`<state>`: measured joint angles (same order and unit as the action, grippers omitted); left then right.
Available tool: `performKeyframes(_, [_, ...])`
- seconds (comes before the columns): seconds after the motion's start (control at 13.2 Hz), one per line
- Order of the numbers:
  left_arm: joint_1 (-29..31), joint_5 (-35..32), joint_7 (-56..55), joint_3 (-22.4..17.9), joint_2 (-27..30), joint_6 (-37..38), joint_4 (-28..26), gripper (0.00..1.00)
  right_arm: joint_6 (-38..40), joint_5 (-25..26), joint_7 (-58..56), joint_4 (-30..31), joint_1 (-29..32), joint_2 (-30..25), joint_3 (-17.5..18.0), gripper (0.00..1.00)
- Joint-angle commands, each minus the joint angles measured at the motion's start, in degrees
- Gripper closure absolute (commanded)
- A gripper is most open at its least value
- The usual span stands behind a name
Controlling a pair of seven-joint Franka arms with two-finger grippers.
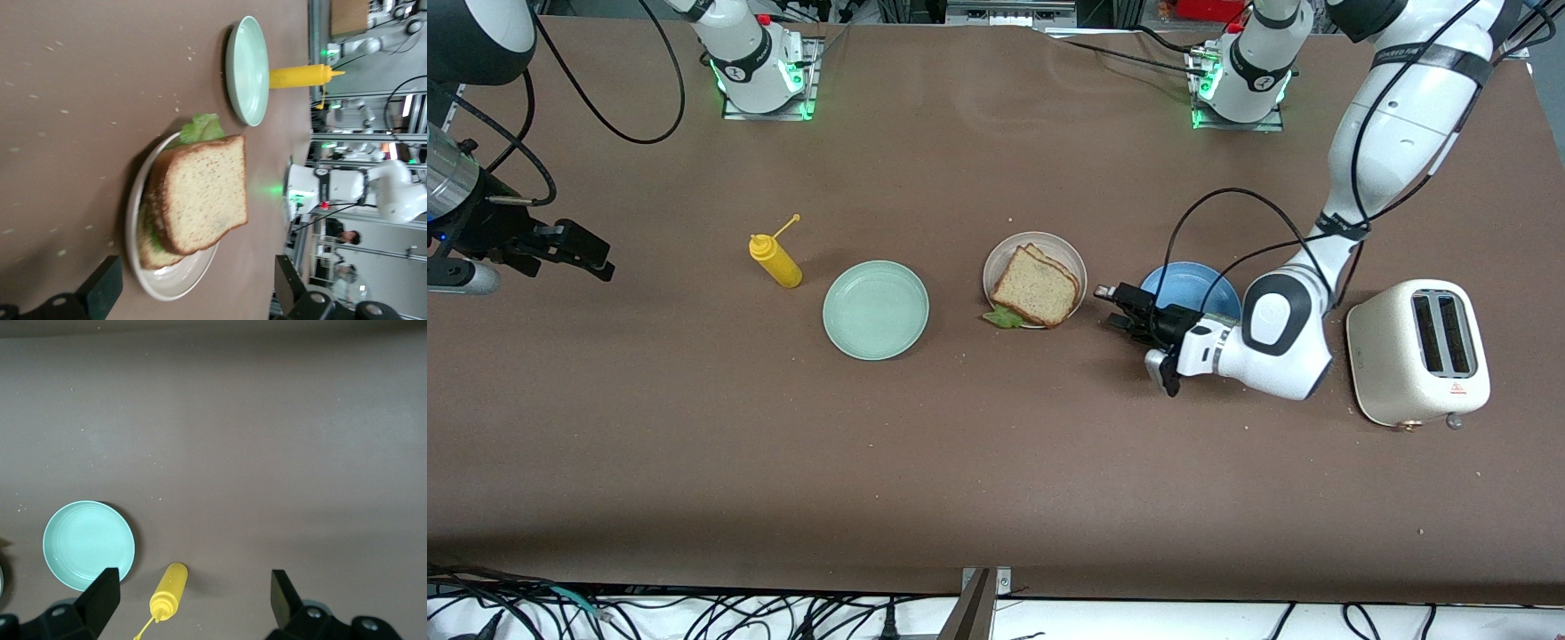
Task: Make sandwich in beige plate with both arms
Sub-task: 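Open the left gripper and draw it back over the toaster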
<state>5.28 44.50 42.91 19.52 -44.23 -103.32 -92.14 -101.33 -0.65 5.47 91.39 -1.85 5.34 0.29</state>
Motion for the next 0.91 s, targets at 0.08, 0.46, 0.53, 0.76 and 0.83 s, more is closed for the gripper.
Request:
performKeyframes(0.08, [-0.2, -14.8, -4.8, -2.7, 9.6, 0.2, -0.6, 0.0, 0.7, 1.0, -0.1, -0.1, -0.3, -0.2, 0.1, 0.0])
performKeyframes(0.46, [0.6, -39.3, -23.7, -2.8, 21.0, 0.9, 0.3, 0.0, 0.0, 3.7, 0.0, 1.4, -0.3, -0.8, 0.1, 0.0])
performKeyframes(0.53, [0.5, -43.9, -28.1, -2.6, 23.5, 1.4, 0.3, 0.0, 0.0, 4.9, -0.1, 1.4, -0.4, -0.9, 0.2, 0.0])
performKeyframes(0.76, [-2.9, -49.3, -37.1, -5.6, 31.5, 3.0, 0.2, 0.0, 0.3, 4.6, -0.8, 0.5, -0.3, -0.4, 0.2, 0.0])
performKeyframes(0.83, [-5.6, -49.0, -38.8, -8.6, 33.6, 3.0, 0.3, 0.0, 0.4, 4.6, -0.8, 0.5, -0.3, -0.4, 0.2, 0.0])
